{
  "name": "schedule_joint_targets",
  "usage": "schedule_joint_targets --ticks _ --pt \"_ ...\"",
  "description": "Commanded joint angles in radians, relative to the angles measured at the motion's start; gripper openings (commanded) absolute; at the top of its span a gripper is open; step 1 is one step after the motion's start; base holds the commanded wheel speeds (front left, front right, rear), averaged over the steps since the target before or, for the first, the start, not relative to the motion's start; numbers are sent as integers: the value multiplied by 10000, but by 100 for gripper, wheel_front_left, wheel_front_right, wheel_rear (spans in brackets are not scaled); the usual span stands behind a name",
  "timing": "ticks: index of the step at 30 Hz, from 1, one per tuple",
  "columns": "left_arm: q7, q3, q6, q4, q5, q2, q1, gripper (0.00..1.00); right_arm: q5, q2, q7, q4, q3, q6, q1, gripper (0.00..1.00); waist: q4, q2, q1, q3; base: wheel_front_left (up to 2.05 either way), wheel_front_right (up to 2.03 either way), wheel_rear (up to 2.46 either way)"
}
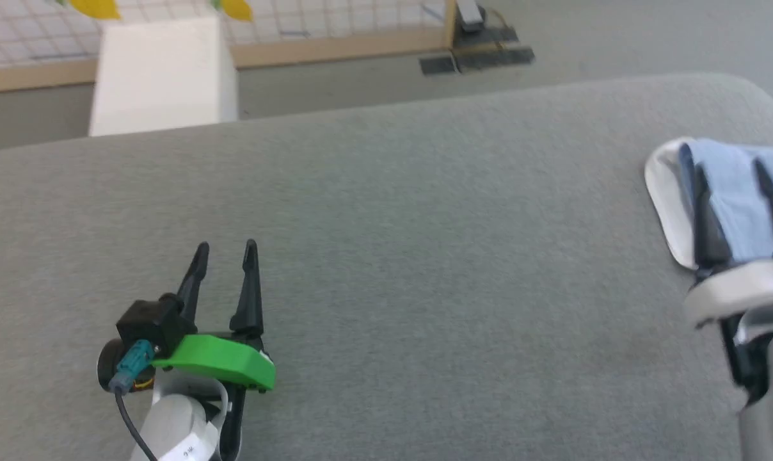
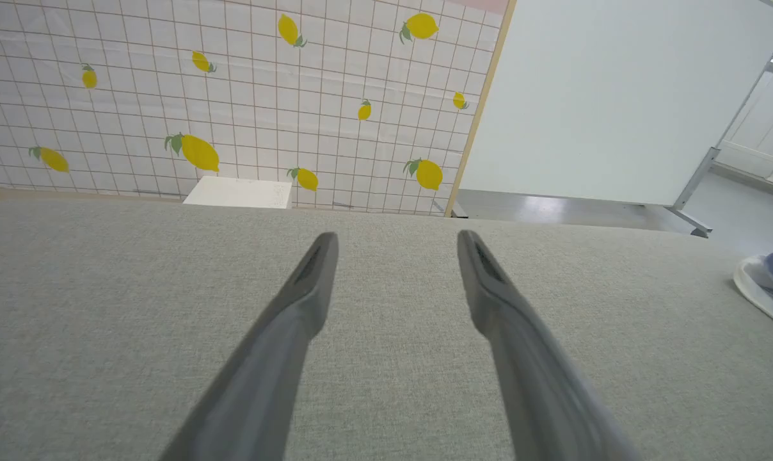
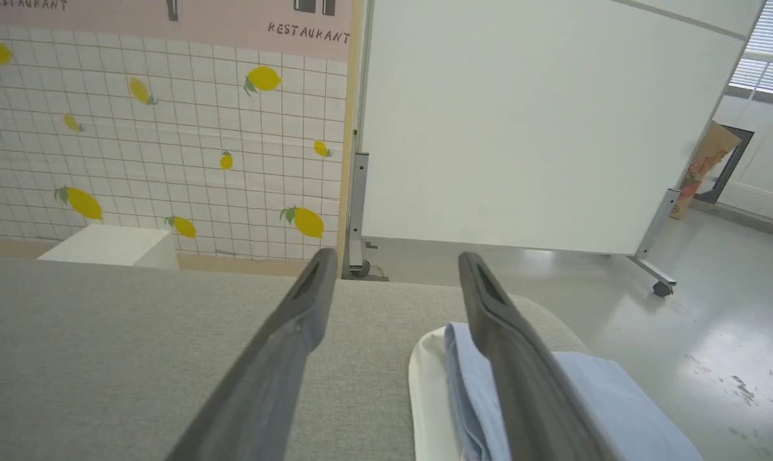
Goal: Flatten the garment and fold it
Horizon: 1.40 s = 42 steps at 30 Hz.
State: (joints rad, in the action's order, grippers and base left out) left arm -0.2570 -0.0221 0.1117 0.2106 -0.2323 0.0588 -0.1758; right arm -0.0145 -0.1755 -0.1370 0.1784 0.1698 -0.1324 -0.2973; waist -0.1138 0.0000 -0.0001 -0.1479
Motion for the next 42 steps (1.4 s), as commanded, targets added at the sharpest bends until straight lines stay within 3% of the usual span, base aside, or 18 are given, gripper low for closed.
schedule_joint_targets --ticks 1,14,28,29,42 --pt "-46 -17 -67 46 -89 -45 163 100 -205 108 -67 -157 -143 17 352 100 951 0 1 925 0 0 0" --pt "-47 -477 -150 278 -144 -82 639 100 -489 1026 -412 -894 -565 17 2464 100 1899 0 1 1290 0 0 0" --pt "-47 -692 -427 258 -378 -84 804 100 -404 1249 -366 -1039 -657 17 3006 100 2188 0 1 1335 0 0 0" --pt "-1 -679 -387 276 -350 -40 684 0 -395 1229 -308 -1026 -654 0 2895 0 2189 0 1 1335 0 0 0" --pt "21 -663 -385 262 -331 -37 686 0 -389 1227 -294 -1031 -657 0 2894 0 2178 0 1 1336 0 0 0"
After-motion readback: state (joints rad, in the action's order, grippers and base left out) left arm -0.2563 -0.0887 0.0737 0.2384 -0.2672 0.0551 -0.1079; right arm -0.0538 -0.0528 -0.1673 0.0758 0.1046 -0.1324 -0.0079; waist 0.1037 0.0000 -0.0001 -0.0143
